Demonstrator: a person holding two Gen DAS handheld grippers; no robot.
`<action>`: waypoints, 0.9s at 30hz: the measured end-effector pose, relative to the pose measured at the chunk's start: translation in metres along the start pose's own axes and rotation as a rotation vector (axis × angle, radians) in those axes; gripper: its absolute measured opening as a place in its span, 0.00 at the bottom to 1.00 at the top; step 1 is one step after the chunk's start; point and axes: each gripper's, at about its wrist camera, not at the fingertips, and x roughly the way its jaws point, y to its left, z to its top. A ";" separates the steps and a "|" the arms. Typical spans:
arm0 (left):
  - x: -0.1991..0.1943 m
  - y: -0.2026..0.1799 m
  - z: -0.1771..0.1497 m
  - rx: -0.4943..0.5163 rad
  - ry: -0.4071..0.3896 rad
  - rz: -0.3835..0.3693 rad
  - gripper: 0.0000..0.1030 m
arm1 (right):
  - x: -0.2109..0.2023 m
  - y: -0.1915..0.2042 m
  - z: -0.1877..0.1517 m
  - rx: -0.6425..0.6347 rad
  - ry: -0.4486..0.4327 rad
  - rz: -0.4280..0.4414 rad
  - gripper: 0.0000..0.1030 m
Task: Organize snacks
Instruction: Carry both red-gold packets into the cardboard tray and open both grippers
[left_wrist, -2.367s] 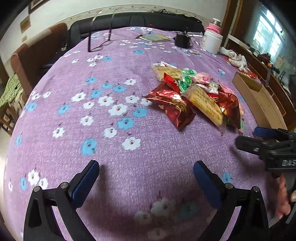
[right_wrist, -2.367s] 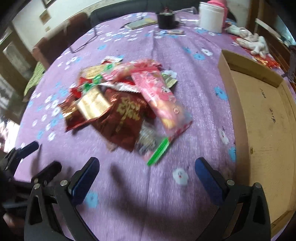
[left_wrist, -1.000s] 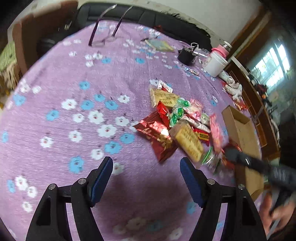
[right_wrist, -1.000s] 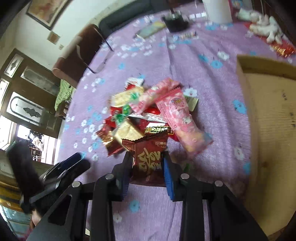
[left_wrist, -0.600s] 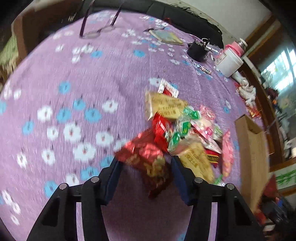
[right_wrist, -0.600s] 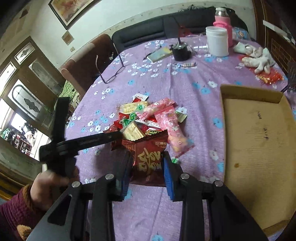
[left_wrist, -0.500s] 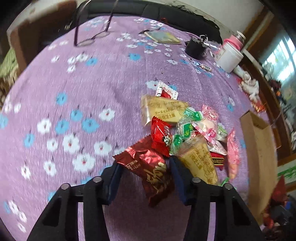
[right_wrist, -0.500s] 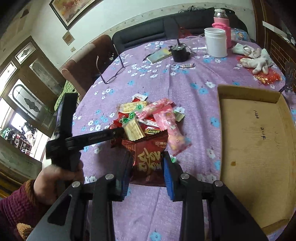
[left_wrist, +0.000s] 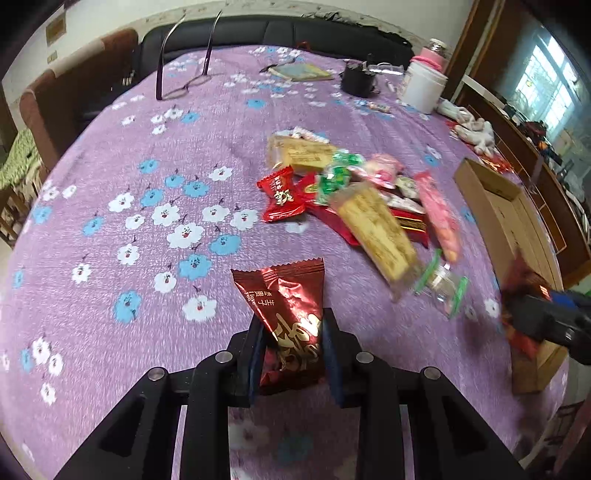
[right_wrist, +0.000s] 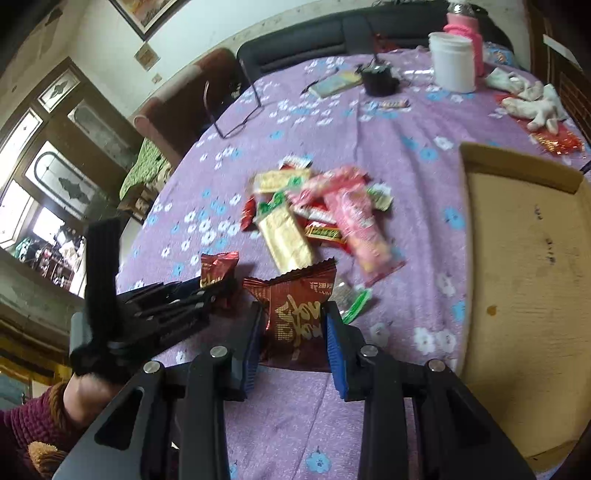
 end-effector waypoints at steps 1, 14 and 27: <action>-0.003 -0.002 -0.001 0.006 -0.007 0.004 0.28 | 0.001 0.002 0.001 -0.004 0.003 0.009 0.30; -0.045 -0.049 0.012 0.091 -0.112 0.014 0.28 | -0.019 -0.015 0.000 0.015 -0.035 0.020 0.30; -0.034 -0.143 0.021 0.236 -0.085 -0.097 0.28 | -0.064 -0.093 -0.022 0.187 -0.096 -0.057 0.30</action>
